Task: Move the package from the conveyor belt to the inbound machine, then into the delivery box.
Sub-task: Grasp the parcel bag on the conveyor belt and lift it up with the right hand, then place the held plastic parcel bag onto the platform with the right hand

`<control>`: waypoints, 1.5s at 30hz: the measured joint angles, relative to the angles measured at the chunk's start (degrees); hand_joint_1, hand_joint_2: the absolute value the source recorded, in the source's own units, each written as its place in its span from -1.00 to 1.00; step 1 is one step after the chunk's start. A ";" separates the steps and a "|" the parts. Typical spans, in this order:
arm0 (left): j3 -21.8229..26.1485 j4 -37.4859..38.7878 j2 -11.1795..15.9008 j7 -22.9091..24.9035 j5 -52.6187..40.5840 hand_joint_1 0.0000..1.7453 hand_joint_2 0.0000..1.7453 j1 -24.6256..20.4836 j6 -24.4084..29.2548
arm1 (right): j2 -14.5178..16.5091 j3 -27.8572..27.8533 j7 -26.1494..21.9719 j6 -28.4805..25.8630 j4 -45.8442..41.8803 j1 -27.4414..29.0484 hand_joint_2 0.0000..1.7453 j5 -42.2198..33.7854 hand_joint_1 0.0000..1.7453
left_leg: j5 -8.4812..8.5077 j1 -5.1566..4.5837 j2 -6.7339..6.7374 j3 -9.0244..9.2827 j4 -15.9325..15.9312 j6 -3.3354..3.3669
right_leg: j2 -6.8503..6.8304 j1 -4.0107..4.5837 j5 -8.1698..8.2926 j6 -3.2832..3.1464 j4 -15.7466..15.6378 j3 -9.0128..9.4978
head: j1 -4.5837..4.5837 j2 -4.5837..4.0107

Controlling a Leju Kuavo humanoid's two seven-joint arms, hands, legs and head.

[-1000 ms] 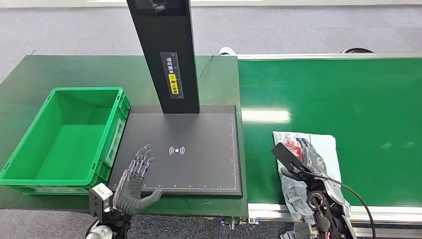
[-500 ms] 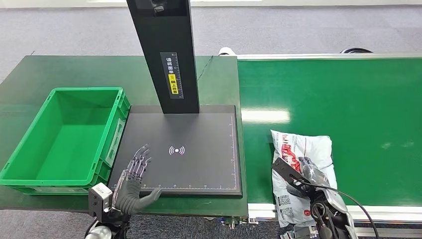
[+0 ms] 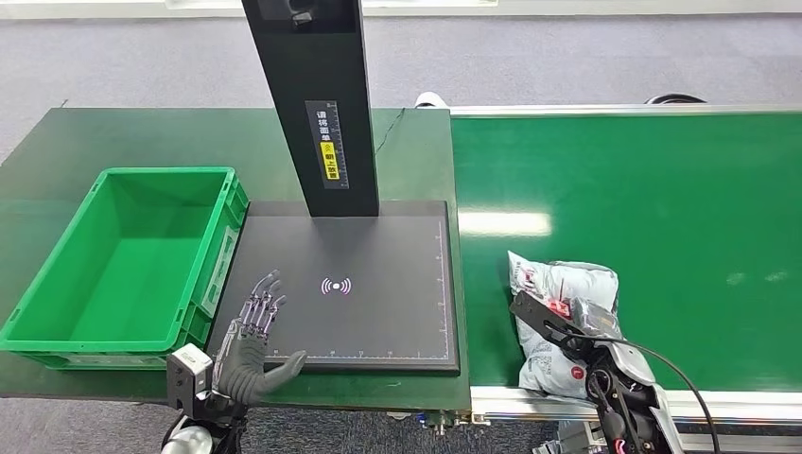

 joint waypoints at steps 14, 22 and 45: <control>0.98 -1.32 -0.03 -0.49 0.13 -1.00 1.00 1.99 -0.12 | 2.03 -0.88 -8.31 -11.64 -5.18 2.33 1.00 -9.68 1.00 | 0.01 -0.01 -0.04 -0.28 0.00 0.00 | -0.01 -0.01 0.01 0.00 0.01 -0.24 | -0.01 0.00; 1.63 -2.49 -0.33 -1.26 0.39 -1.00 1.00 2.99 -0.78 | 4.56 -2.78 -16.54 -15.79 -17.13 5.40 1.00 -17.83 1.00 | 0.01 -0.01 -0.09 -0.44 0.00 0.00 | -0.02 -0.01 -0.01 0.00 0.01 -0.39 | 0.01 0.00; 1.69 -2.31 -1.13 -2.85 0.91 -1.00 1.00 0.39 -0.42 | 9.31 7.18 -29.80 -11.27 -25.61 4.55 1.00 -21.82 1.00 | 0.02 0.01 0.05 -0.55 -0.01 0.00 | 0.12 0.01 0.03 -0.02 0.02 -0.54 | -0.01 0.00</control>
